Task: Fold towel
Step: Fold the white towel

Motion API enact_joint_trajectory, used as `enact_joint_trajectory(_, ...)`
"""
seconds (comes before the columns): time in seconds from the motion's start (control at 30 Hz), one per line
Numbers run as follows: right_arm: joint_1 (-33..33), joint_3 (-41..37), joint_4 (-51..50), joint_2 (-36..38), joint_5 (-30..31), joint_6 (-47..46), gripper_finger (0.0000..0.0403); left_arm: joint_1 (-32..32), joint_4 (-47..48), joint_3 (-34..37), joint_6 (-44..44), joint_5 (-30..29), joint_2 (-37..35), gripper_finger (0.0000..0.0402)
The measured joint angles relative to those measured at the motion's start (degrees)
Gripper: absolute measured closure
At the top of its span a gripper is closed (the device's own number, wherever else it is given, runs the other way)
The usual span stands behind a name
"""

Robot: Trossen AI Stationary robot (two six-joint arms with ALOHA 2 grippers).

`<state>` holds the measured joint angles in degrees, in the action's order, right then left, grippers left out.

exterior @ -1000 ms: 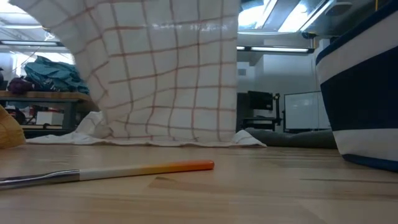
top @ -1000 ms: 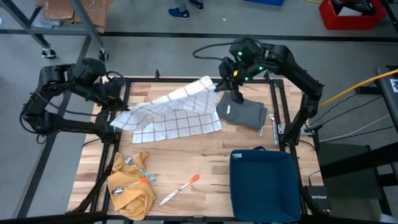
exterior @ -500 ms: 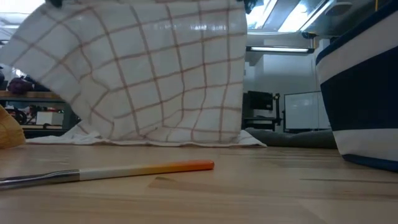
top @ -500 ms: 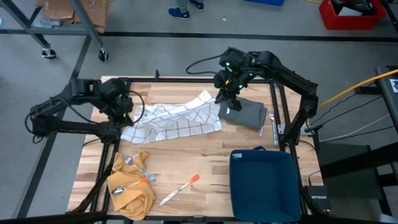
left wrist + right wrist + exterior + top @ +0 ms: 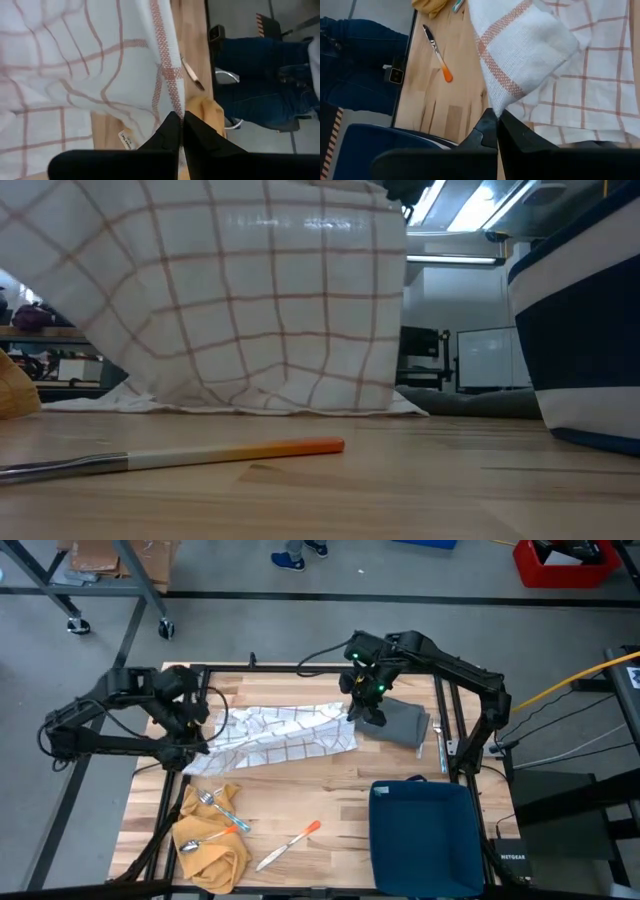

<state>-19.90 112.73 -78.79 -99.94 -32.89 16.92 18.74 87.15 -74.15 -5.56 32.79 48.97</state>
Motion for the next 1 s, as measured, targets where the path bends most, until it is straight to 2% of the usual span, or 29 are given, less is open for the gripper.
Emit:
enact_joint_trajectory(0.13, 0.0, 0.0, -0.1, 0.0, 0.0, -0.1, 0.0401, 0.0, 0.5, -7.3, -1.0, -6.5, 0.0, 0.0400)
enact_joint_trajectory(0.3, 0.0, 0.0, 0.1, 0.0, 0.2, -0.1, 0.0401, 0.0, -0.9, -16.8, -1.9, -25.7, 0.0, 0.0400)
enact_joint_trajectory(0.33, 0.0, 0.0, 0.2, 0.0, 0.2, -0.1, 0.0401, 0.0, -1.1, -18.0, -1.1, -28.1, -0.1, 0.0400)
enact_joint_trajectory(0.4, 0.0, 0.0, 0.3, 0.1, 0.1, -0.2, 0.0401, 0.0, -1.0, -19.2, -0.3, -28.9, -0.2, 0.0400)
enact_joint_trajectory(0.6, 0.0, 0.0, 0.0, 0.1, 0.0, -0.1, 0.0401, 0.0, 0.1, -17.8, 6.4, -26.6, -0.4, 0.0400)
enact_joint_trajectory(1.0, 0.0, 0.0, -0.5, 0.1, 0.2, -0.1, 0.0401, 0.0, -0.7, -4.1, 7.1, -25.7, 0.2, 0.0387)
